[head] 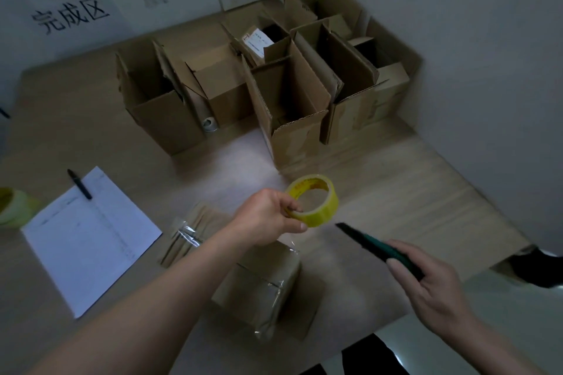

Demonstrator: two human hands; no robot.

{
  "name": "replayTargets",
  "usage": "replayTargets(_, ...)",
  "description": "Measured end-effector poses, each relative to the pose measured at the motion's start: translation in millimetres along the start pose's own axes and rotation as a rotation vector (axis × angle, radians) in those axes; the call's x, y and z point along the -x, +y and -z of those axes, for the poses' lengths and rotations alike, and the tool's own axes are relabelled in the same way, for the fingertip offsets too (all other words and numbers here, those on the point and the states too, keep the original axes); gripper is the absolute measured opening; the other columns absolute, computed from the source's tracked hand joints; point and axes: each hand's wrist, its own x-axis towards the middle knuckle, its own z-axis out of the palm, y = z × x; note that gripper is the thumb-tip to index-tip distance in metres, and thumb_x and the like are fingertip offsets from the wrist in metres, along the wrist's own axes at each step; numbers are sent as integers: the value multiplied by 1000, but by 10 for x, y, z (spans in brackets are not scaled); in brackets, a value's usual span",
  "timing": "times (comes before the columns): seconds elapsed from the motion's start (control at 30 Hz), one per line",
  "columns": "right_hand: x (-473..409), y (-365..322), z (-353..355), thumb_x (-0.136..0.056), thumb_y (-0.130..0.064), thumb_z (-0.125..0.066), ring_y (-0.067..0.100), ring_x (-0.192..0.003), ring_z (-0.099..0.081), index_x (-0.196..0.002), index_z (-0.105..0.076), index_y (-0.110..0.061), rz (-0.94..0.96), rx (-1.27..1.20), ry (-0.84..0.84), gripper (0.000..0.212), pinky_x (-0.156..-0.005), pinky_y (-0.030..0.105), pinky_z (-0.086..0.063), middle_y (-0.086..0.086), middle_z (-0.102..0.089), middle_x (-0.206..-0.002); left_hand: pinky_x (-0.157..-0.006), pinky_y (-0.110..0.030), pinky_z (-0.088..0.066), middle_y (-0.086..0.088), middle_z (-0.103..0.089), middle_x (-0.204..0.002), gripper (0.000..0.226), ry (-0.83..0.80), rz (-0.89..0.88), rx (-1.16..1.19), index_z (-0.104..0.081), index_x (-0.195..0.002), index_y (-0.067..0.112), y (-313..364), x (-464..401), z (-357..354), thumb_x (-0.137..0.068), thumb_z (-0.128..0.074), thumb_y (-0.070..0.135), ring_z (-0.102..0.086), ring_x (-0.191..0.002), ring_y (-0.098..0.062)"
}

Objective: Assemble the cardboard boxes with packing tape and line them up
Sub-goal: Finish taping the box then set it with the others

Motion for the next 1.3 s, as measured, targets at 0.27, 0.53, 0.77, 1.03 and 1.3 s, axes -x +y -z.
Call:
replayTargets(0.27,-1,-354,-117,-93,-50,-56,-2,-87,-67,-116,-67,-32,193,12,-109,31,-73,20,-50,-21,-69,-99,-68,-34,-47,14,-57,-57,21,11,-24,-12,-67,-72,37,37,35,10,-67,-88,38,-54,-62,-10)
replayTargets(0.53,-110,-394,-170,-90,-49,-53,3,-67,-62,-112,-68,-35,351,356,-122,30,-54,25,-48,-16,-61,-79,-82,-45,-55,9,-72,-70,22,-6,-15,-35,-68,-79,36,76,85,18,-68,-86,41,-70,-76,-14)
replayTargets(0.77,-132,147,-187,-90,-48,-51,24,-67,-60,-118,-64,-36,30,747,-62,33,-46,32,-42,-3,-51,-77,-75,-38,-53,10,-68,-70,23,33,-21,-43,-69,-80,38,66,101,7,-67,-86,44,-64,-73,-12)
replayTargets(1.03,-636,-287,-197,-83,-53,-59,27,-133,-45,-142,-49,-23,121,573,-9,67,-103,49,-39,7,-51,-142,-64,-27,-44,18,-58,-60,21,52,-45,-85,-67,-75,40,96,101,7,-68,-86,43,-56,-66,-5)
replayTargets(1.3,-1076,-915,-586,-86,-42,-59,22,-104,-65,-150,-28,-32,462,524,-495,72,-92,39,-50,-3,-68,-119,-71,-34,-54,17,-69,-74,19,60,-100,-134,-70,-90,38,146,198,17,-74,-81,40,-64,-75,-4)
